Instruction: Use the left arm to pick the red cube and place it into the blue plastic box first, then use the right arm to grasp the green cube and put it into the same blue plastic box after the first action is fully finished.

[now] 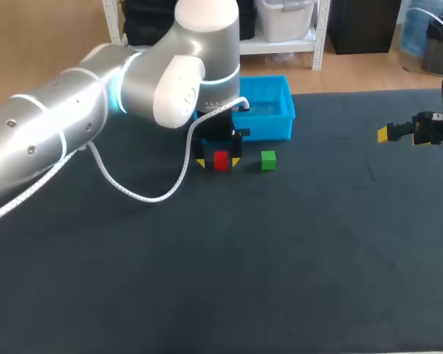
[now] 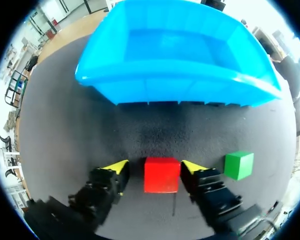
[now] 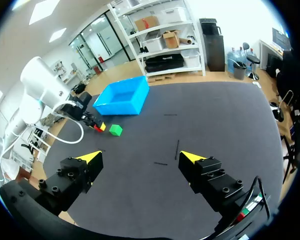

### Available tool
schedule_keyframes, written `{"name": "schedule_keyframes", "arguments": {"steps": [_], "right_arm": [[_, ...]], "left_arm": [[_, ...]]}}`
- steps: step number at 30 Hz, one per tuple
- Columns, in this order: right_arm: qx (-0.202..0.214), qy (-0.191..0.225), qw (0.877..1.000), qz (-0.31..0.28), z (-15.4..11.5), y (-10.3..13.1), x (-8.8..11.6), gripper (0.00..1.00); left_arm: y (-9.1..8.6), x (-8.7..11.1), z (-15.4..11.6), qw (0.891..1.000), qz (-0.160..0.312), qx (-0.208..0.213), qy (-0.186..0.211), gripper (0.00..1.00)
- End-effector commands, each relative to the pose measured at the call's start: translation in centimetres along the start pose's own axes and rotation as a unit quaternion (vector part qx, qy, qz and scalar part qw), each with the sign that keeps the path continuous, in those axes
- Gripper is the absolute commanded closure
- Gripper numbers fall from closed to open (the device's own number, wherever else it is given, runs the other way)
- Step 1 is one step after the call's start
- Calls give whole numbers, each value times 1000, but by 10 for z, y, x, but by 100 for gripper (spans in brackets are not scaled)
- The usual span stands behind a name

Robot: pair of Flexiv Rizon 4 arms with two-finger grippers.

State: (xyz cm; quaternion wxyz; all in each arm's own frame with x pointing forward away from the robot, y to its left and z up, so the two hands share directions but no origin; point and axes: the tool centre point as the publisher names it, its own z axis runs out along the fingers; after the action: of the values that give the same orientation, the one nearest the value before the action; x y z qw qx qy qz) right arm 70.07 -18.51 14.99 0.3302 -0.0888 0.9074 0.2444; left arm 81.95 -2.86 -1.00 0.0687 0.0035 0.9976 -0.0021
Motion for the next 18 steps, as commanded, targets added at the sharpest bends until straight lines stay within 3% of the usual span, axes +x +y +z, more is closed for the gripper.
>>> {"name": "schedule_keyframes", "arguments": {"steps": [1, 3, 11, 18], "right_arm": [[1, 0, 1000, 0, 0, 0, 0, 0], [1, 0, 1000, 0, 0, 0, 0, 0], [1, 0, 1000, 0, 0, 0, 0, 0], [1, 0, 1000, 0, 0, 0, 0, 0]], "left_arm": [[-3, -4, 4, 1000, 1, -3, 3, 93], [-3, -3, 5, 1000, 2, -4, 3, 100], [-3, -1, 0, 1000, 5, -4, -1, 100], [1, 6, -26, 1000, 11, 9, -18, 100]]}}
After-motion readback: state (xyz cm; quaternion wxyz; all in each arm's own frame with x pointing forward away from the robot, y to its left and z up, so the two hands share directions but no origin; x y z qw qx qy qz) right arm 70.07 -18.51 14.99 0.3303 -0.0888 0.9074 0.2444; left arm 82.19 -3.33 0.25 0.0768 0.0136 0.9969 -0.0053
